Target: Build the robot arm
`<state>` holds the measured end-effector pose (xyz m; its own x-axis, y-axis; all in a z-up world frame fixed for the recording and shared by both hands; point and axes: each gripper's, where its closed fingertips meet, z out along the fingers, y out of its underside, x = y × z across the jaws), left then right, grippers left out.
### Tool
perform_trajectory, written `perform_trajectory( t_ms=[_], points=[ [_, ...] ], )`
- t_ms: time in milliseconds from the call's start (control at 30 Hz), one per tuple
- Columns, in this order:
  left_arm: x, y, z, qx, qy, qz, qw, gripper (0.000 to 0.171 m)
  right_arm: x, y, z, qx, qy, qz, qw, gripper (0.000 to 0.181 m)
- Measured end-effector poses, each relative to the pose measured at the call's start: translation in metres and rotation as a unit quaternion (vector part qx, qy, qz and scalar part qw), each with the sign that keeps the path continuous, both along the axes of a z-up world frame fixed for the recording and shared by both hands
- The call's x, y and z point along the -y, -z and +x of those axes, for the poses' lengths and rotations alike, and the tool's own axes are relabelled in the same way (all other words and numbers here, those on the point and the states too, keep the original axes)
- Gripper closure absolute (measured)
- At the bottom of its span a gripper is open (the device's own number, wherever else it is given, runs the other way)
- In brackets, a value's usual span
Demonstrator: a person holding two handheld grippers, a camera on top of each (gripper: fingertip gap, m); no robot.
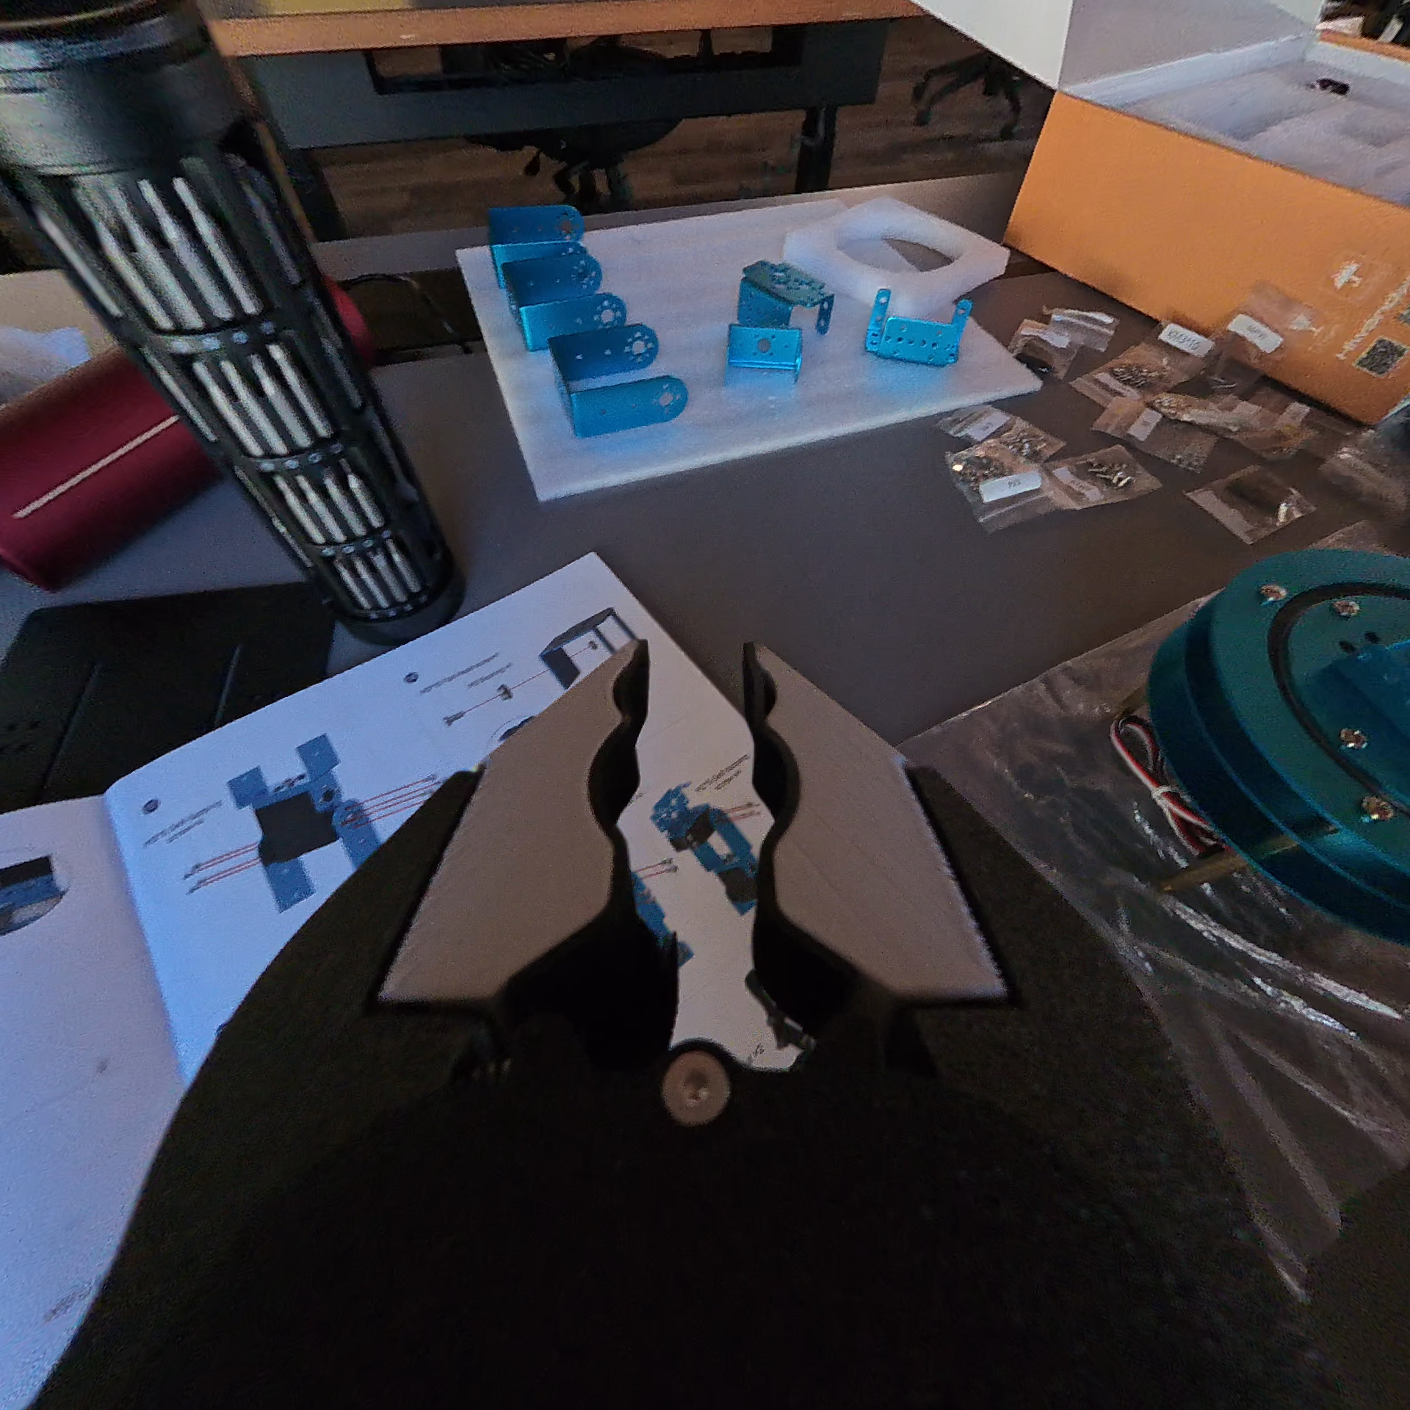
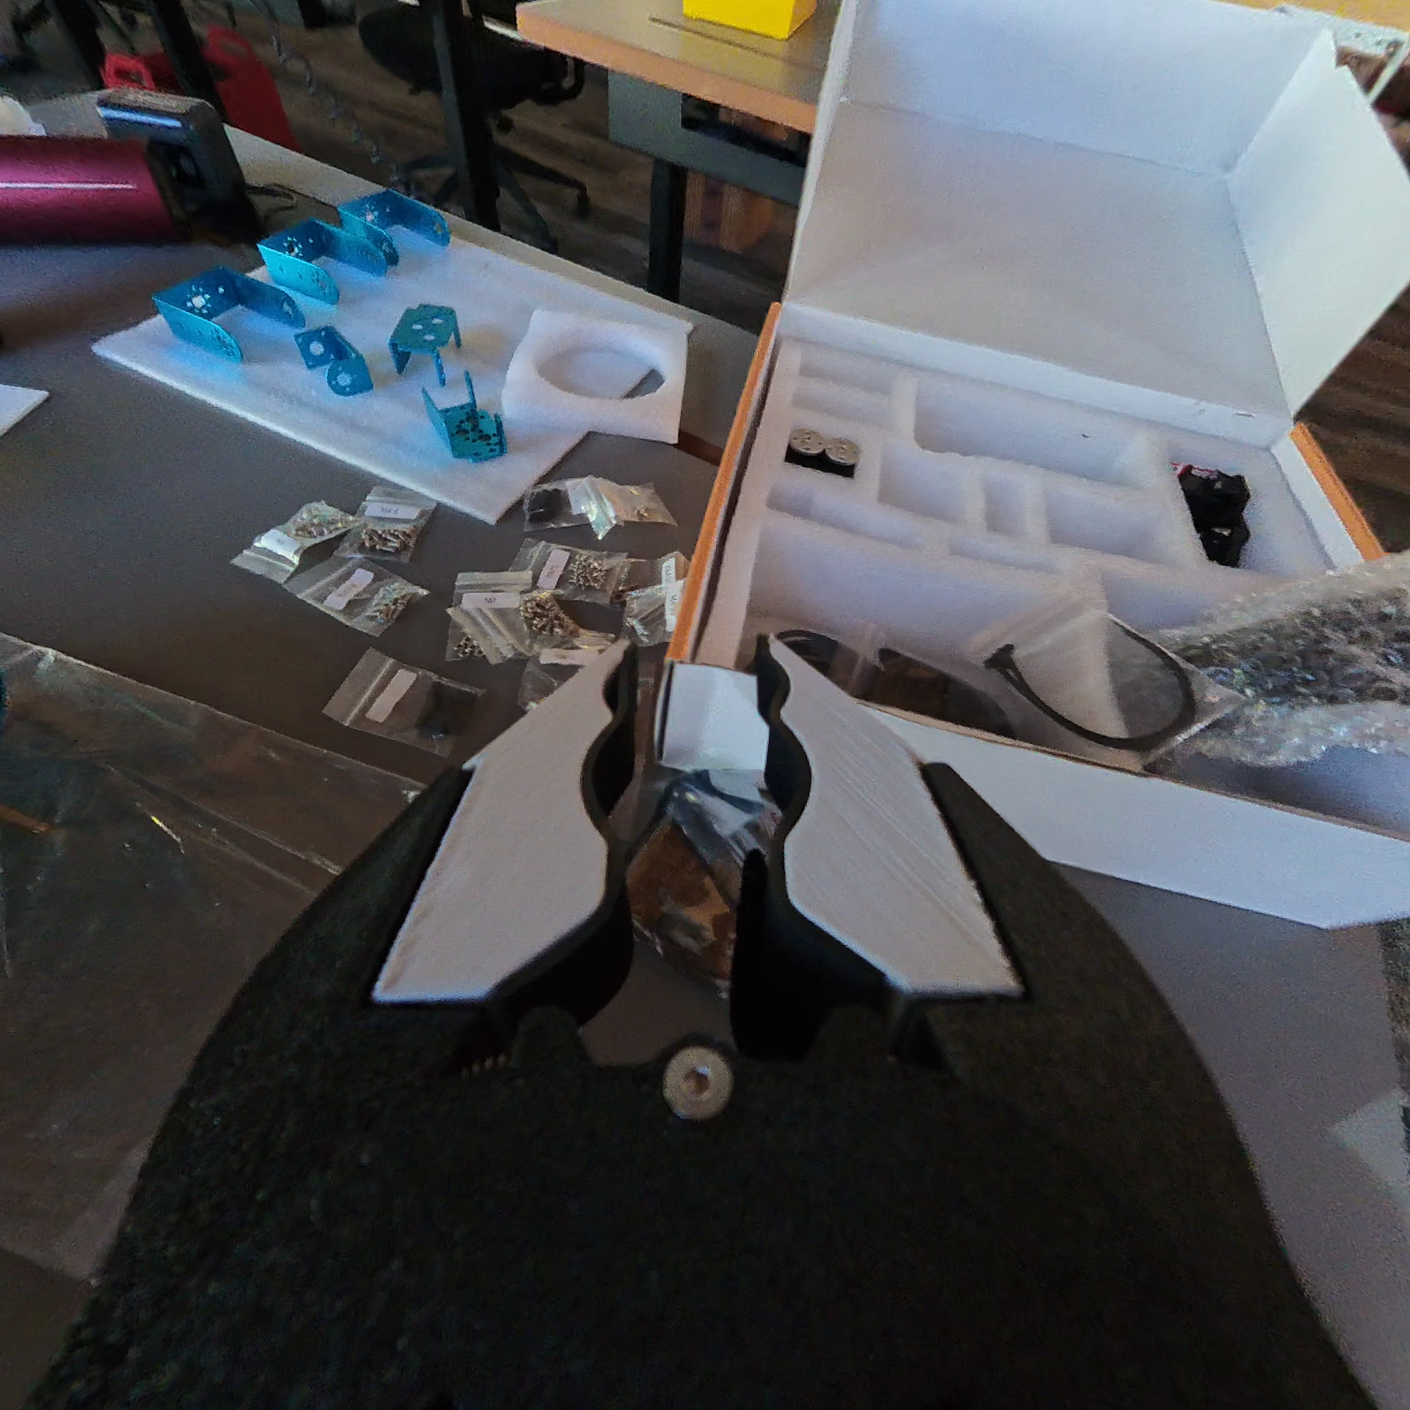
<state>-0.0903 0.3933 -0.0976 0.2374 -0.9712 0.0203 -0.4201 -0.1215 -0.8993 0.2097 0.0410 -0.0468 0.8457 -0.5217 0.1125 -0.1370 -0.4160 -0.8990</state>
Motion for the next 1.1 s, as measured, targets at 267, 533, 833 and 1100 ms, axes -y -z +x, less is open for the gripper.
perform_trajectory(
  t_ms=[267, 533, 833, 1100],
  points=[
    [0.011, -0.002, 0.024, 0.006, 0.031, -0.022, 0.999, 0.148, 0.134, -0.010, 0.002, -0.013, 0.139, -0.045, 0.989, 0.154],
    [0.031, -0.008, 0.034, 0.015, 0.067, -0.029, 0.997, 0.148, 0.274, 0.073, -0.070, -0.182, 0.231, -0.144, 0.945, 0.147],
    [0.053, -0.020, 0.025, 0.021, 0.092, -0.005, 0.996, 0.148, 0.278, 0.092, -0.106, -0.198, 0.220, -0.099, 0.950, 0.148],
    [0.060, -0.020, -0.008, 0.014, 0.070, 0.001, 0.997, 0.148, 0.081, 0.066, -0.104, -0.176, 0.042, 0.097, 0.979, 0.155]
  ],
)
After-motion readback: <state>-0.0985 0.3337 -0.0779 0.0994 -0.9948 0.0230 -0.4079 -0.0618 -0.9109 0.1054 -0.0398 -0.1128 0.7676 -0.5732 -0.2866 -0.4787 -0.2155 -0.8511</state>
